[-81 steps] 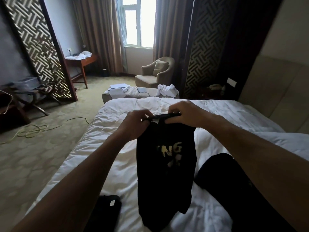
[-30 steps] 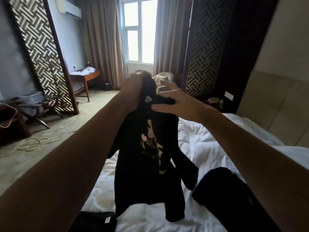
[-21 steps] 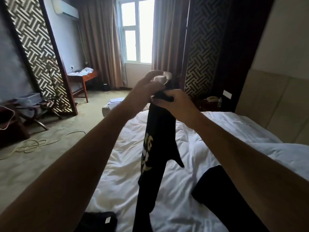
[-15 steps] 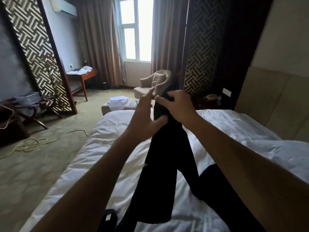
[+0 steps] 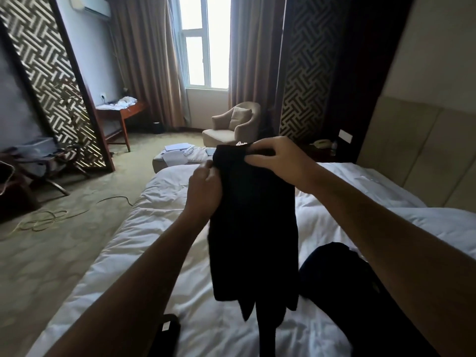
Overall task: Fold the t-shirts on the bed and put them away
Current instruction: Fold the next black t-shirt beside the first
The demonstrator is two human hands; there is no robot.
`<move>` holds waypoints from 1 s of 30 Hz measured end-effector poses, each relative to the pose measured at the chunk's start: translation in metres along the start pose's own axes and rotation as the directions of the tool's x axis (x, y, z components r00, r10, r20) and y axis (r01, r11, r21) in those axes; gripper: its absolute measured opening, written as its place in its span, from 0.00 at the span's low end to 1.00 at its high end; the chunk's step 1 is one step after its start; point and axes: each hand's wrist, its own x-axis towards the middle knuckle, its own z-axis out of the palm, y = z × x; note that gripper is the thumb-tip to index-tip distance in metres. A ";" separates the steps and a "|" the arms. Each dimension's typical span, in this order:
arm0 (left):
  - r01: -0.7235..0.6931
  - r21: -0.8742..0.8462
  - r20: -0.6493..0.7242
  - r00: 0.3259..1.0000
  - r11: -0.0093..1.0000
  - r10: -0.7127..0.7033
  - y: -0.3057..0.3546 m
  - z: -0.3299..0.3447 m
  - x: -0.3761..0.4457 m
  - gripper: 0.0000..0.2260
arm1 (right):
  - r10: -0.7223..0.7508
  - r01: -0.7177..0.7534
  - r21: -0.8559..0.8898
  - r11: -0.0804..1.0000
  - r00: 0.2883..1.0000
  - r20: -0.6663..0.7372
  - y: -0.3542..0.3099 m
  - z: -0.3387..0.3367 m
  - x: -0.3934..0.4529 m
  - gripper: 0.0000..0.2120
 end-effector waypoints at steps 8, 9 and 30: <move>-0.130 0.155 0.109 0.987 0.979 0.114 0.004 -0.037 -0.006 0.18 | -0.098 0.092 -0.068 0.993 0.990 -0.104 -0.007 -0.023 -0.018 0.24; -0.096 0.134 0.100 0.991 0.986 0.083 0.004 -0.044 -0.003 0.17 | -0.084 0.078 -0.065 0.995 0.992 -0.097 -0.009 -0.027 -0.020 0.27; -0.095 -0.005 0.154 0.984 0.995 0.095 0.058 -0.136 -0.052 0.10 | 0.196 -0.179 -0.354 0.918 0.980 0.013 -0.071 -0.033 -0.081 0.24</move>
